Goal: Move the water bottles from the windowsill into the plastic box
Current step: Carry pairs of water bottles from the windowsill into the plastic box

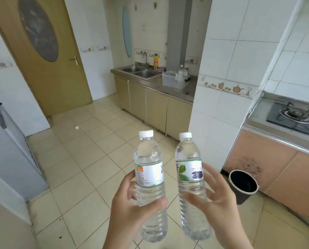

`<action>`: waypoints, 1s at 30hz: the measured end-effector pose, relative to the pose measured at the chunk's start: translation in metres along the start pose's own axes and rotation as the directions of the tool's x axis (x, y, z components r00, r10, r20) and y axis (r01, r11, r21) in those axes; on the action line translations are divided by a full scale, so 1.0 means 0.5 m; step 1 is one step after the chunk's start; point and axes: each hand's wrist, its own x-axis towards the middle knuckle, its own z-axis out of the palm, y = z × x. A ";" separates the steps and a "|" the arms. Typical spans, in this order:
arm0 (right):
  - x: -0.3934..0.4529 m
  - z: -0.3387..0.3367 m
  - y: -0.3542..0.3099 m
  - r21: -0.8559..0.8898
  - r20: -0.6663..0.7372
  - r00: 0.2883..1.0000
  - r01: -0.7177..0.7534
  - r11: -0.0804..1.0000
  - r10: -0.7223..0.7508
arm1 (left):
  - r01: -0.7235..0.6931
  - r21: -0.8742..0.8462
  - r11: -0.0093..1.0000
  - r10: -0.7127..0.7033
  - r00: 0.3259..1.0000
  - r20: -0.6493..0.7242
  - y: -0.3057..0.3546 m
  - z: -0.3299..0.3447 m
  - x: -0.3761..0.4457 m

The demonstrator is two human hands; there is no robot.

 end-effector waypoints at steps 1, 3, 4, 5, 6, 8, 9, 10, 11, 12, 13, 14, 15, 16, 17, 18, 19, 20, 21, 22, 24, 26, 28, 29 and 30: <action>0.046 -0.005 0.009 0.003 0.001 1.000 0.000 1.000 0.000 | -0.006 0.000 1.000 0.006 1.000 -0.003 0.000 0.020 0.040; 0.140 -0.016 0.026 0.006 0.009 1.000 0.002 1.000 -0.002 | -0.011 -0.010 1.000 0.011 1.000 -0.019 0.004 0.059 0.121; 0.188 -0.021 0.033 0.003 0.014 1.000 0.004 1.000 -0.004 | -0.012 -0.018 1.000 0.012 1.000 -0.024 0.006 0.077 0.162; 0.235 -0.026 0.038 -0.003 0.017 1.000 0.005 1.000 -0.005 | -0.009 -0.024 1.000 0.008 1.000 -0.027 0.010 0.095 0.202; 0.281 -0.029 0.042 -0.007 0.021 1.000 0.005 1.000 -0.005 | -0.002 -0.027 1.000 0.002 1.000 -0.030 0.014 0.111 0.241; 0.370 -0.032 0.046 -0.004 0.024 1.000 0.004 1.000 -0.004 | 0.006 -0.028 1.000 -0.007 0.999 -0.042 0.019 0.139 0.321; 0.412 -0.032 0.048 -0.003 0.027 1.000 0.004 1.000 -0.004 | 0.006 -0.024 1.000 -0.007 0.999 -0.049 0.021 0.151 0.360; 0.454 -0.031 0.050 -0.004 0.031 1.000 0.005 1.000 -0.005 | 0.005 -0.016 1.000 -0.006 0.999 -0.053 0.023 0.162 0.398; 0.494 -0.029 0.051 -0.007 0.036 0.999 0.007 1.000 -0.007 | 0.004 -0.011 1.000 -0.005 0.998 -0.056 0.026 0.172 0.435; 0.535 -0.026 0.052 -0.012 0.044 0.999 0.014 1.000 -0.013 | 0.002 -0.008 1.000 -0.002 0.998 -0.061 0.028 0.182 0.472; 0.575 -0.023 0.054 -0.018 0.052 0.998 0.023 1.000 -0.022 | -0.001 -0.007 1.000 0.000 0.998 -0.067 0.030 0.193 0.510; 0.615 -0.019 0.057 -0.027 0.060 0.998 0.033 0.999 -0.032 | -0.002 -0.006 1.000 0.002 0.997 -0.071 0.031 0.203 0.548; 0.655 -0.015 0.061 -0.036 0.064 0.997 0.041 0.999 -0.038 | -0.004 -0.004 1.000 0.004 0.998 -0.071 0.031 0.212 0.586; 0.695 -0.009 0.068 -0.041 0.065 0.997 0.045 0.998 -0.042 | -0.005 -0.002 1.000 0.005 0.998 -0.066 0.031 0.221 0.626; 0.735 -0.004 0.076 -0.045 0.062 0.997 0.045 0.998 -0.042 | -0.007 0.000 1.000 0.007 0.998 -0.060 0.029 0.230 0.667; 0.776 0.003 0.086 -0.047 0.058 0.998 0.042 0.998 -0.040 | -0.010 0.003 1.000 0.010 0.998 -0.055 0.027 0.239 0.709; 0.818 0.011 0.096 -0.046 0.050 0.998 0.036 0.998 -0.034 | -0.014 0.008 1.000 0.014 0.999 -0.050 0.026 0.247 0.753; 0.861 0.020 0.105 -0.042 0.042 0.999 0.031 0.999 -0.029 | -0.018 0.012 1.000 0.019 0.999 -0.046 0.024 0.254 0.799; 0.904 0.030 0.115 -0.037 0.033 0.999 0.025 0.999 -0.024 | -0.024 0.013 1.000 0.025 0.999 -0.040 0.021 0.261 0.846; 0.947 0.039 0.126 -0.031 0.026 1.000 0.019 0.999 -0.018 | -0.028 0.014 1.000 0.028 0.999 -0.034 0.017 0.267 0.893; 1.035 0.055 0.144 -0.008 0.012 1.000 0.000 1.000 0.000 | -0.021 0.017 1.000 0.022 0.999 -0.024 0.012 0.275 0.988; 1.124 0.072 0.153 0.006 0.000 1.000 -0.009 1.000 0.009 | -0.022 0.020 1.000 0.023 1.000 -0.016 0.012 0.279 1.088; 1.214 0.088 0.156 0.007 -0.013 1.000 -0.013 1.000 0.013 | -0.039 0.025 0.999 0.040 0.999 -0.011 0.017 0.285 1.187; 1.258 0.093 0.158 0.015 -0.020 1.000 -0.016 1.000 0.016 | -0.049 0.029 0.998 0.049 0.999 -0.013 0.019 0.291 1.235; 1.300 0.098 0.161 0.027 -0.025 0.999 -0.020 0.999 0.021 | -0.055 0.032 0.998 0.056 0.998 -0.016 0.019 0.298 1.280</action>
